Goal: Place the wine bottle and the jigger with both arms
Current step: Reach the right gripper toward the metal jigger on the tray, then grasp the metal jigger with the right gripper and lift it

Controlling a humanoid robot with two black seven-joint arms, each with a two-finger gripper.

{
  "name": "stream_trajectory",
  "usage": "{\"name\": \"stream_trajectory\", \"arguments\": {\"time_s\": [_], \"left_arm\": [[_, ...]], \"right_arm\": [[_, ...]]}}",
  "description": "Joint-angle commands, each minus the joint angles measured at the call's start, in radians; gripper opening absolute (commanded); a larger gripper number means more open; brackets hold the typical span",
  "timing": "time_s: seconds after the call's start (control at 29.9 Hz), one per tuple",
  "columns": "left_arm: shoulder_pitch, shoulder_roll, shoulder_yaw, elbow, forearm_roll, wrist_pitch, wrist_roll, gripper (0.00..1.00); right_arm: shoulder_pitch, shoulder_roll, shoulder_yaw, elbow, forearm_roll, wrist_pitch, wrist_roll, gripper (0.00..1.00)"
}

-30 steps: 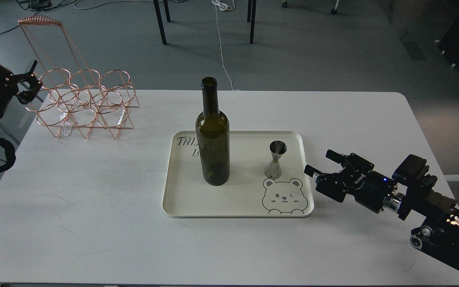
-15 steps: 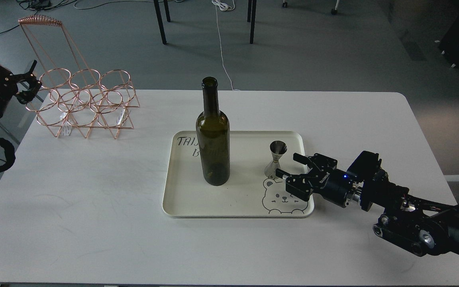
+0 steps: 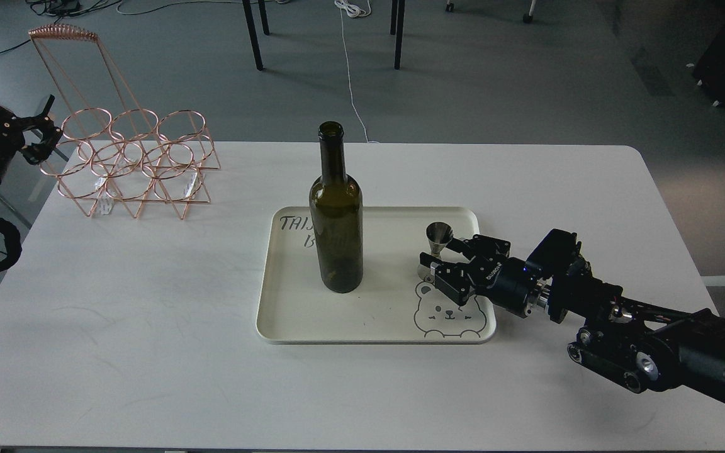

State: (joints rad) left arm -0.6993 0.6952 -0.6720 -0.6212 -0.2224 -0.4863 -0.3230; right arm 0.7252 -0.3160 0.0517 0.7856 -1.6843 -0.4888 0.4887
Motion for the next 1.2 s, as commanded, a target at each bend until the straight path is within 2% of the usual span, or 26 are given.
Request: {"name": "stream_trajectory", "arguments": {"time_s": [0.0,0.13,0.2,0.5,0.63,0.84,1.17], "left_arm": [[0.000,-0.005,0.000,0.000,0.000,0.002,0.001,0.98],[-0.002,-0.005,0.000,0.000,0.002,0.000,0.001,0.98],[-0.002,-0.003,0.000,0.000,0.002,0.000,-0.001,0.98],[0.000,0.001,0.000,0.001,0.000,0.002,-0.001,0.98],[0.000,0.001,0.000,0.001,0.000,0.002,-0.001,0.98],[-0.002,0.003,0.000,0.001,0.002,0.002,0.001,0.98],[-0.011,0.000,0.000,0.001,0.002,0.003,0.001,0.98]], "right_arm": [[0.002,0.014,0.000,-0.011,0.000,0.000,0.000,0.54],[0.005,0.023,0.000,-0.016,0.000,0.000,0.000,0.53],[0.005,0.026,0.000,-0.016,0.000,0.000,0.000,0.49],[0.010,0.031,0.000,-0.026,0.000,0.000,0.000,0.15],[0.022,0.032,0.002,-0.017,0.000,0.000,0.000,0.07],[0.056,0.005,0.014,-0.013,0.006,0.000,0.000,0.07],[0.043,-0.199,0.074,0.041,0.021,0.000,0.000,0.07]]}}
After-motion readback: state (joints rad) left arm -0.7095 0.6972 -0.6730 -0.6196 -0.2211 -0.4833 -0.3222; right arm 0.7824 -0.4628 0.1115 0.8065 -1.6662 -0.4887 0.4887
